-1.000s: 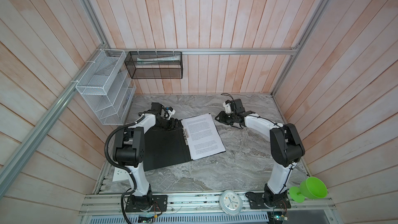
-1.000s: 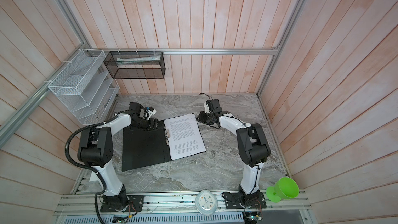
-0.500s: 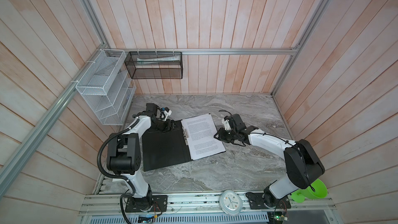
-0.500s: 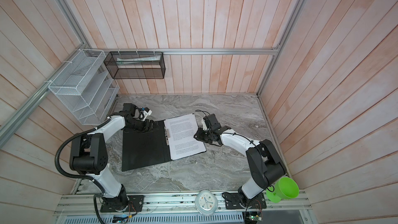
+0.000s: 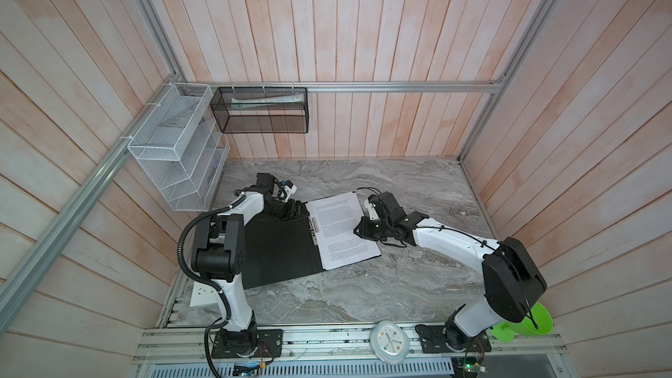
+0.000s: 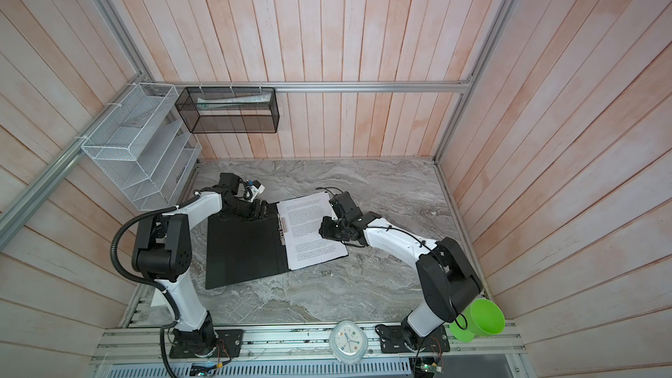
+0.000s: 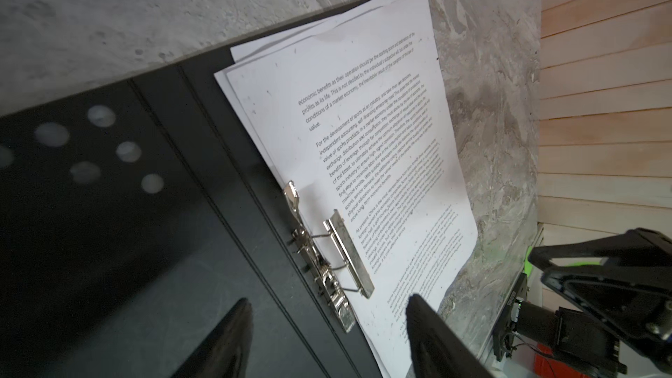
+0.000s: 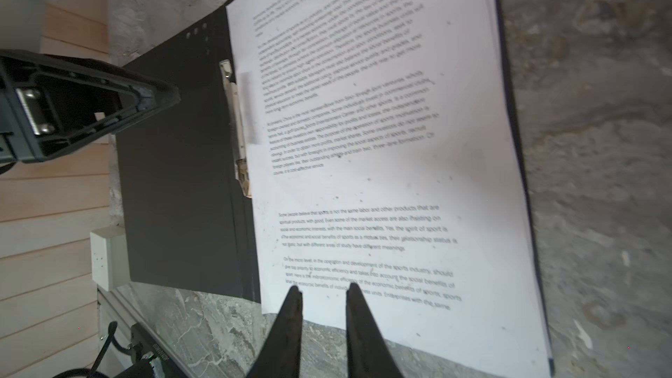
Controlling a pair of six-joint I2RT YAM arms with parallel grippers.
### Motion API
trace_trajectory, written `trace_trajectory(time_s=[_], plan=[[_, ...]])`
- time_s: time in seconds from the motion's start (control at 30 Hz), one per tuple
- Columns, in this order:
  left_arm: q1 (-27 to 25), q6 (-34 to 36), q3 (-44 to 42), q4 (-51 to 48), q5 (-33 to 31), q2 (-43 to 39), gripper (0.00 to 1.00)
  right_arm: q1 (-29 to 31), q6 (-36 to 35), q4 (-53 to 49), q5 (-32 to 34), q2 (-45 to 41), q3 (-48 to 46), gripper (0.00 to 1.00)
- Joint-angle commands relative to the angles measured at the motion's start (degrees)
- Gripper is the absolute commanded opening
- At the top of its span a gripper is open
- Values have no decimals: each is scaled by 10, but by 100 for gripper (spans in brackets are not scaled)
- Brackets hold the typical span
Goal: Put the files into the folder
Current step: 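Lift right gripper off the papers and draw it back toward the robot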
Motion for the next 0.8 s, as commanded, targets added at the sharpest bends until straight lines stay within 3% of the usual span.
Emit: trace_trajectory(time_s=[0.0, 0.13, 0.33, 0.57, 0.77], plan=[[-11, -3, 35, 21, -14, 24, 69, -9, 29, -37, 59, -64, -37, 20], [-12, -12, 39, 36, -14, 29, 69, -36, 73, -15, 58, -139, -123, 20], [-12, -13, 40, 37, -16, 32, 69, -84, 110, 106, -35, -173, -236, 22], [-12, -9, 41, 32, -19, 41, 69, -86, 89, 139, -71, -102, -221, 22], [-12, -16, 42, 35, -12, 44, 69, -87, 80, 116, -58, -78, -205, 21]])
